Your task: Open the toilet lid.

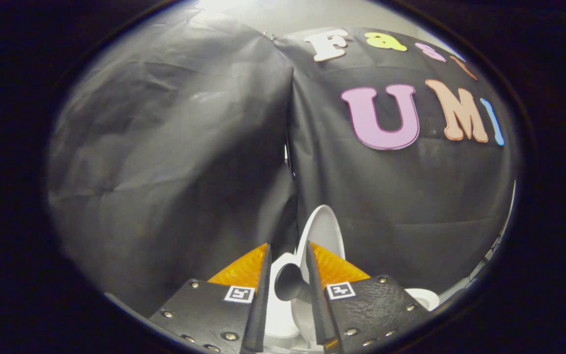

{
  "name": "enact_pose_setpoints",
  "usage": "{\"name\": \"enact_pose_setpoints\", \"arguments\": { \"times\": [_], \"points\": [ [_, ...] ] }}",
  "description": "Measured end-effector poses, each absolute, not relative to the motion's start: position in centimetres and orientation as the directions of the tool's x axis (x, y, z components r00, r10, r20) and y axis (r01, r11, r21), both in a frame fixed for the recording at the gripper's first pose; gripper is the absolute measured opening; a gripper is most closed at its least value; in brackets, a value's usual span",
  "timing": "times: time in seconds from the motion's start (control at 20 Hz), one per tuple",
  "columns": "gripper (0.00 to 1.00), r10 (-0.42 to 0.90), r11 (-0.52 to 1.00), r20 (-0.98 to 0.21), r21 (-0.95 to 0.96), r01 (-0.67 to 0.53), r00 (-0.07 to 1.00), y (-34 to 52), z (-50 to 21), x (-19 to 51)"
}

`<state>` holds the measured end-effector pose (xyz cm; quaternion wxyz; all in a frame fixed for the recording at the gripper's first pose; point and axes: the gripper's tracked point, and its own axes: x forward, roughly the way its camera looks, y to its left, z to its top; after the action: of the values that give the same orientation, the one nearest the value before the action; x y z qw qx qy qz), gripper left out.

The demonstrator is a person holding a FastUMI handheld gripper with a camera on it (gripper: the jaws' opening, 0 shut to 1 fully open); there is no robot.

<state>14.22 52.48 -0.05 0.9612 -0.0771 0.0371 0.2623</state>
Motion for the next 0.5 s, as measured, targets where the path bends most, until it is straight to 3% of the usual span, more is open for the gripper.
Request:
{"name": "enact_pose_setpoints", "arguments": {
  "times": [0.3, 0.5],
  "points": [
    [0.39, 0.455, 0.878, 0.019, -0.177, -0.445, 0.89, 46.4, 8.4, 14.2],
    [0.37, 0.345, 0.927, 0.069, -0.184, -0.327, 0.936, 39.0, 11.4, 15.0]
  ]
}}
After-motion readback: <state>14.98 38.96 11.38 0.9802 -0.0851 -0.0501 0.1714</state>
